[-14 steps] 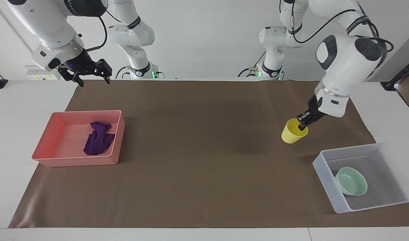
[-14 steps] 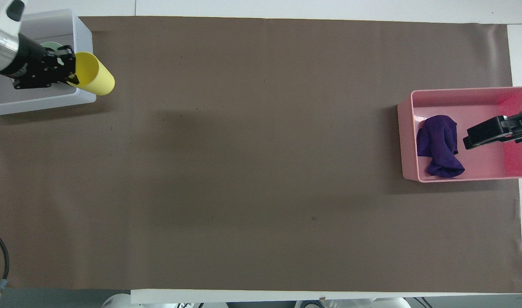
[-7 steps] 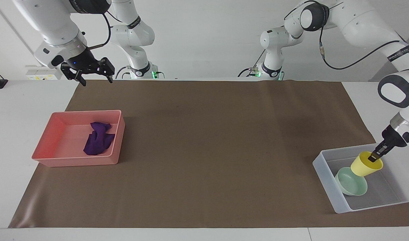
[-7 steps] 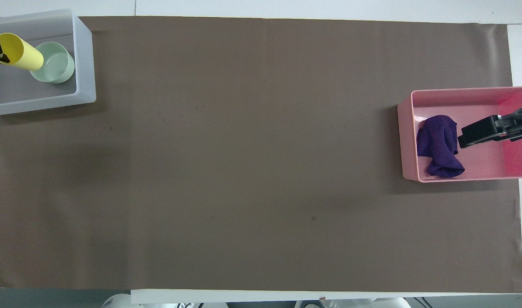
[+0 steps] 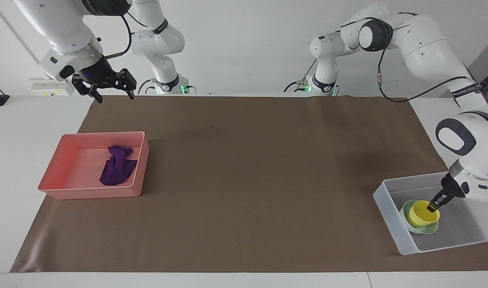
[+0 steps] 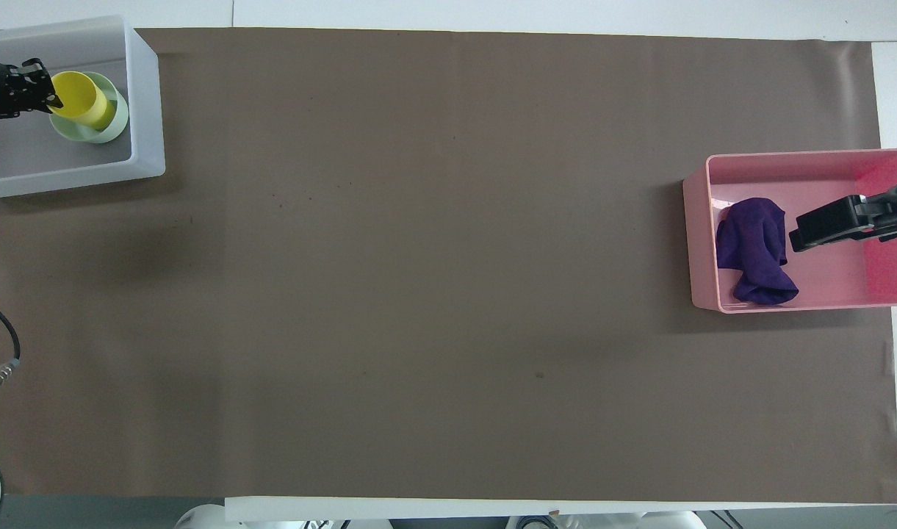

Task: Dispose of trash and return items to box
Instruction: 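Carry the yellow cup with the left gripper into the green cup, then open the left gripper and draw it back from the cups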

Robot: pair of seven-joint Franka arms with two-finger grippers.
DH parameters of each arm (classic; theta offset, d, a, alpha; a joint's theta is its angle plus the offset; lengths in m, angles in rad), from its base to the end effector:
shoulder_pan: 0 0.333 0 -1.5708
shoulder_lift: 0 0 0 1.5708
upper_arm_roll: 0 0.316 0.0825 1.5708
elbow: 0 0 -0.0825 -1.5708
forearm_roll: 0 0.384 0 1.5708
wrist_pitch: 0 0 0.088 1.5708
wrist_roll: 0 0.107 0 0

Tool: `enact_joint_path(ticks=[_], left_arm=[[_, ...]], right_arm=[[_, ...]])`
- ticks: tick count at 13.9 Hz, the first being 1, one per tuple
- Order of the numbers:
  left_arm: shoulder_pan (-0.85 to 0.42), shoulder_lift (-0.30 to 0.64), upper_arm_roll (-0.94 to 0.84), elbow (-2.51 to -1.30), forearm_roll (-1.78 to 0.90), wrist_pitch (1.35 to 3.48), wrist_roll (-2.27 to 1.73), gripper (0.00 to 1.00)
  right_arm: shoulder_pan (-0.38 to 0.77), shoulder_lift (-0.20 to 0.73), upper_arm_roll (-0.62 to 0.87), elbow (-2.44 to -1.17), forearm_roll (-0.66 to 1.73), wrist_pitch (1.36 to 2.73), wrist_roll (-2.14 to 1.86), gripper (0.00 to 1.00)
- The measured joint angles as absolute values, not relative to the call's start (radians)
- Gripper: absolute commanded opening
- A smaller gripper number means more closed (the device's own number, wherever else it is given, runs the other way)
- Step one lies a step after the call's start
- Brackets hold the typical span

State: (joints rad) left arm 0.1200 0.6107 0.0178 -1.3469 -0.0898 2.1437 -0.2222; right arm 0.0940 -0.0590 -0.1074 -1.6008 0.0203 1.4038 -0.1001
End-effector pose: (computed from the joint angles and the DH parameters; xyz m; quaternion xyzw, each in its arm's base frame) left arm 0.7358 0.0952 0.3874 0.9755 0.1965 0.0914 0.0388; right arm 0.5177 -0.0063 0.6287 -0.9965 -0.0445 0.0682 0.0171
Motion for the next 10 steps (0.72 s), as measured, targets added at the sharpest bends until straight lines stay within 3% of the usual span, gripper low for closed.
enact_joint_path(ticks=[2,5,10], left_arm=[[0.105,0.557,0.013,-1.336,-0.090,2.081,-0.218,1.00],[0.060,0.383,0.010,-1.353,-0.090,1.802,-0.216,1.00],[-0.027,-0.004,0.006,-1.645,-0.086,1.627,-0.217,1.00]], right_arm=[[0.099,-0.059,-0.112,-1.609,0.020,1.405,-0.100,1.00],[0.100,-0.059,-0.112,-1.625,0.020,1.411,-0.100,1.00],[0.101,-0.059,-0.112,-1.630,0.020,1.411,-0.100,1.00]])
